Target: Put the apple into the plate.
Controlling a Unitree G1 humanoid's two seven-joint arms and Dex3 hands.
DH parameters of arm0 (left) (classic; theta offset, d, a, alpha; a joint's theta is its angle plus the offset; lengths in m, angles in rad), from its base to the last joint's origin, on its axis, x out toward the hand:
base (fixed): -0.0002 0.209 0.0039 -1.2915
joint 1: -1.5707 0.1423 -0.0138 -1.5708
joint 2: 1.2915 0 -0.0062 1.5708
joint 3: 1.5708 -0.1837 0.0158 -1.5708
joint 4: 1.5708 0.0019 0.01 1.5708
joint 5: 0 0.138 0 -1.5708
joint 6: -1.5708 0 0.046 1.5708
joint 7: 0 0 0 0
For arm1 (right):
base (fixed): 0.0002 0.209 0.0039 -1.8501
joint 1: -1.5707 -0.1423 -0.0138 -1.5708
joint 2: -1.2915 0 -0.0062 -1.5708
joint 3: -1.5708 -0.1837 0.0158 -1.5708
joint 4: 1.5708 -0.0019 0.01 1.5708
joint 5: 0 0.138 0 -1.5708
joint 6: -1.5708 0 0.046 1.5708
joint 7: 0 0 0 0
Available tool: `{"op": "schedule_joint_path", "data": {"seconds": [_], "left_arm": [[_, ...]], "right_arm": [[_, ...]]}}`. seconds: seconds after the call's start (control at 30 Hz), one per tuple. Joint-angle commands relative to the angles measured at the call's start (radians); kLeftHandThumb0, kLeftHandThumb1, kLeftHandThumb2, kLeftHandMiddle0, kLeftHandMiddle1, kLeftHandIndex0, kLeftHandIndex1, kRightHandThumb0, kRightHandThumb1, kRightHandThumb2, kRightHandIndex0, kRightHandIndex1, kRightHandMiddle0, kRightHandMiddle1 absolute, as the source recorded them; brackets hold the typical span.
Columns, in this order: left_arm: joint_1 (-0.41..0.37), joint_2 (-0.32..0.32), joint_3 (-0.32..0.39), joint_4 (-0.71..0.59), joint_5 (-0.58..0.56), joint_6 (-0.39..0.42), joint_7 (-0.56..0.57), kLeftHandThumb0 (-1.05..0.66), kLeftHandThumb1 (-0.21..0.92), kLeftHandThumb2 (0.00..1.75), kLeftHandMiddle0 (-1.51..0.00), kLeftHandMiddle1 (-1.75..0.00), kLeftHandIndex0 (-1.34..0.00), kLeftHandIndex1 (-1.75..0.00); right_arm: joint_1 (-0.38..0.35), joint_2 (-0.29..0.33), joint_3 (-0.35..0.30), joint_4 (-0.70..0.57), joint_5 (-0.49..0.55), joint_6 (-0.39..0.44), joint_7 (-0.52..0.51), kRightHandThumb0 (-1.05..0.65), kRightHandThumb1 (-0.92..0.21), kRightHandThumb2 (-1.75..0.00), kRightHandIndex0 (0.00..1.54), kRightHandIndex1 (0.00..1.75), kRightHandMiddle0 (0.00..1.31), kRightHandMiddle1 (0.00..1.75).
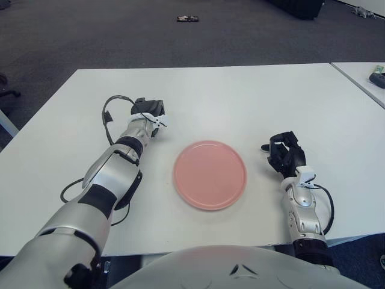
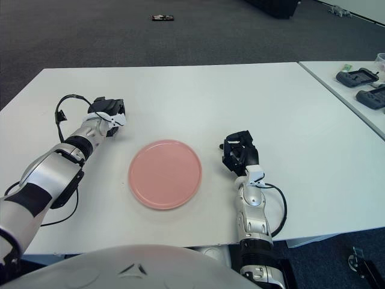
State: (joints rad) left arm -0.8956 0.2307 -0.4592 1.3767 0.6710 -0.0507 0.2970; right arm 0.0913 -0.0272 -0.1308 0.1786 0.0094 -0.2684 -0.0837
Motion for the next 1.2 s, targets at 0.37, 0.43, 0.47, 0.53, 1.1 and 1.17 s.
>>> {"op": "schedule_joint_path", "data": {"seconds": [0.37,0.43,0.47,0.53,1.1,1.17], "left_arm": [[0.019,0.006,0.026,0.008,-0.012,-0.015,-0.006,0.00,0.01,1.64,-0.87,-1.64,-0.62,-1.75],[0.018,0.007,0.032,0.008,-0.015,-0.019,-0.008,0.00,0.01,1.64,-0.87,-1.65,-0.62,-1.75],[0.017,0.008,0.036,0.007,-0.018,-0.022,-0.010,0.00,0.01,1.64,-0.87,-1.64,-0.62,-1.75],[0.015,0.009,0.046,0.007,-0.027,-0.027,-0.016,0.00,0.01,1.64,-0.87,-1.64,-0.62,-1.75],[-0.022,0.005,0.149,-0.002,-0.127,-0.030,-0.100,0.00,-0.03,1.66,-0.91,-1.61,-0.65,-1.75],[-0.024,0.005,0.155,-0.004,-0.131,-0.035,-0.101,0.00,-0.03,1.67,-0.91,-1.61,-0.65,-1.75]], "right_arm": [[-0.014,-0.001,-0.010,0.001,0.012,0.001,0.000,-0.36,-0.78,-0.73,0.50,1.24,0.27,1.75],[-0.014,-0.002,-0.010,0.003,0.012,-0.002,0.001,-0.36,-0.77,-0.74,0.50,1.24,0.28,1.75],[-0.014,-0.003,-0.009,0.005,0.012,-0.005,0.002,-0.36,-0.77,-0.74,0.50,1.24,0.28,1.75],[-0.014,-0.004,-0.009,0.007,0.012,-0.011,0.004,-0.36,-0.77,-0.75,0.50,1.24,0.28,1.75],[-0.016,0.003,-0.010,0.002,0.011,0.003,-0.005,-0.36,-0.77,-0.74,0.50,1.24,0.28,1.75],[-0.015,0.003,-0.009,0.000,0.011,0.006,-0.006,-0.36,-0.77,-0.74,0.50,1.24,0.28,1.75]]}}
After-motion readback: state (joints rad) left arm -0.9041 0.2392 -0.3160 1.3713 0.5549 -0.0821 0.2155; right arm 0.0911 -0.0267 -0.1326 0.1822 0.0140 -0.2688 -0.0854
